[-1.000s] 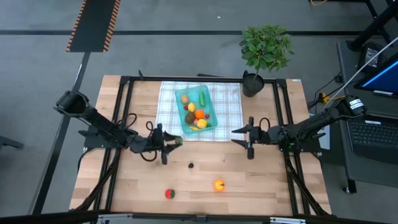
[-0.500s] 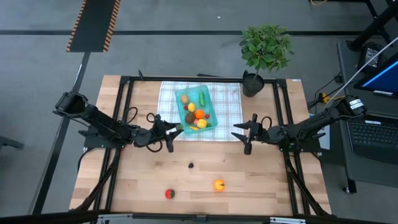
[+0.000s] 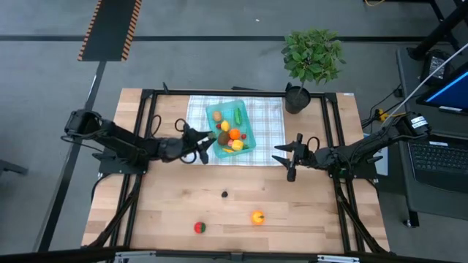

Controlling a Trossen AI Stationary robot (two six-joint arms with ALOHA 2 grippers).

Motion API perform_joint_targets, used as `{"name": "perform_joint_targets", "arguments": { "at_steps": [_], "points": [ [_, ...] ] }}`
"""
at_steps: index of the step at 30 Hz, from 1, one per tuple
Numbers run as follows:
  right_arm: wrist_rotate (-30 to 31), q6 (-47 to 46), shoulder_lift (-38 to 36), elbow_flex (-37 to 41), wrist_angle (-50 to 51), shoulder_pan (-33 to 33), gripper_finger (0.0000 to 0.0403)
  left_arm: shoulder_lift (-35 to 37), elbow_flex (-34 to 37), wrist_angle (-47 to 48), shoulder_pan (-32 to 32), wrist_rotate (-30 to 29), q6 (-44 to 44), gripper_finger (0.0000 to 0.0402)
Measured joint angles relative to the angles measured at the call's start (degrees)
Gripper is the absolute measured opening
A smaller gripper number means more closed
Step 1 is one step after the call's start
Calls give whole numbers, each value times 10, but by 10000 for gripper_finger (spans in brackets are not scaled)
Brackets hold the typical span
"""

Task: Pick and placing Produce into tupperware
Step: Put the top red strawberry into the blue bin

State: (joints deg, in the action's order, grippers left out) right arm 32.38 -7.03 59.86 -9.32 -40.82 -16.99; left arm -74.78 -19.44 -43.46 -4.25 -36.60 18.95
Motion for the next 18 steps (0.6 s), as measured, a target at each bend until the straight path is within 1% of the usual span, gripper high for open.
{"name": "perform_joint_targets", "arguments": {
  "at_steps": [2,5,9,14,18],
  "points": [
    [0,3,0,0,0,0,189,0,0,2,27,32,1,131],
    [1,21,0,0,-2,0,189,0,-1,3,59,66,4,131],
    [6,45,0,0,-20,19,189,-15,-25,13,92,112,-3,131],
    [6,42,0,0,-22,49,189,-53,-74,40,127,126,-33,131],
    [5,45,0,0,-21,61,189,-81,-118,78,164,159,-45,131]
  ]
}}
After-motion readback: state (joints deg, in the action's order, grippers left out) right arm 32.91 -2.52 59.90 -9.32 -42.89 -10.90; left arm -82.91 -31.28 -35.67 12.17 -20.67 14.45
